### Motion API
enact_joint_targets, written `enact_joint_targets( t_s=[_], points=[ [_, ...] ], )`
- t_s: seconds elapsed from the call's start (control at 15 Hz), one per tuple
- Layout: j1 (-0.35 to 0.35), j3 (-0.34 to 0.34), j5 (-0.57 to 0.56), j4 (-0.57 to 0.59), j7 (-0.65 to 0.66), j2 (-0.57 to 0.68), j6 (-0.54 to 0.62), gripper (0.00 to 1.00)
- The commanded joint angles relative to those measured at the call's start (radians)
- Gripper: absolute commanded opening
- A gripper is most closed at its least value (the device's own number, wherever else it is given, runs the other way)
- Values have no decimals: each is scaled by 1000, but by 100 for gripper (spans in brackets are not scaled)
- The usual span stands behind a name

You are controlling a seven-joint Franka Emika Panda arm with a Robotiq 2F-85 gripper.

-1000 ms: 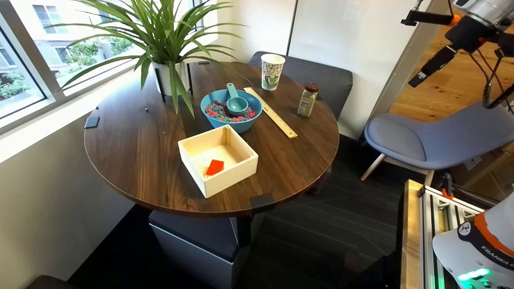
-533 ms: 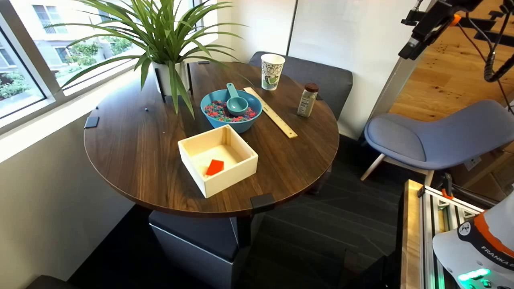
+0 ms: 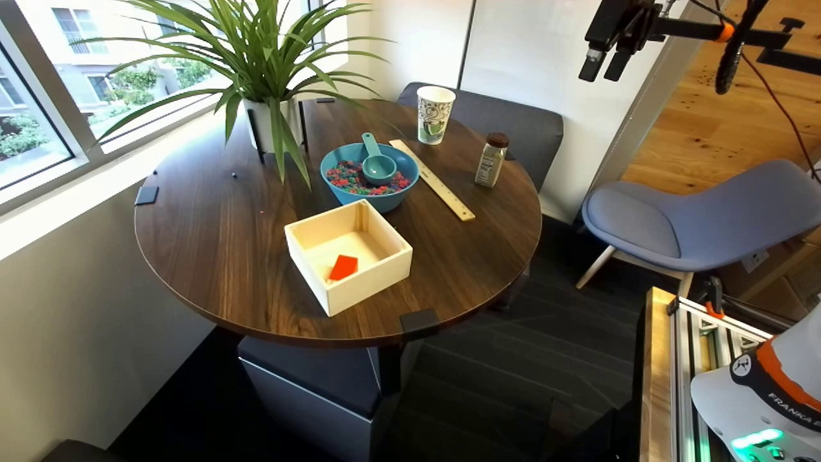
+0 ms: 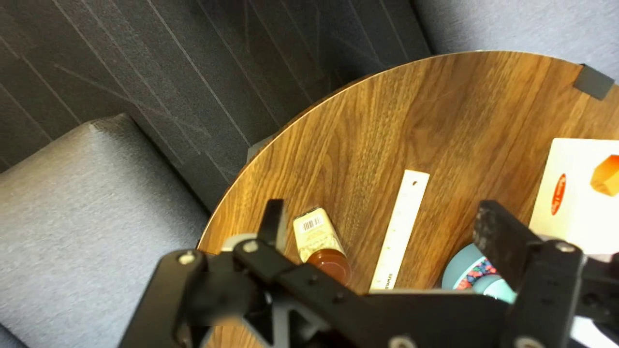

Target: Put the wooden ruler in the wooden box

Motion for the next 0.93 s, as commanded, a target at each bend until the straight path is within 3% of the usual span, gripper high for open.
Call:
enact_joint_targets(
  t_s=[0.0,0.33,0.87],
  points=[
    [-21,16,6,8,-6,7,-5,100],
    [-18,28,9,3,14,0,-2,100],
    [1,199,9,-149,307,-38,157,100]
  ],
)
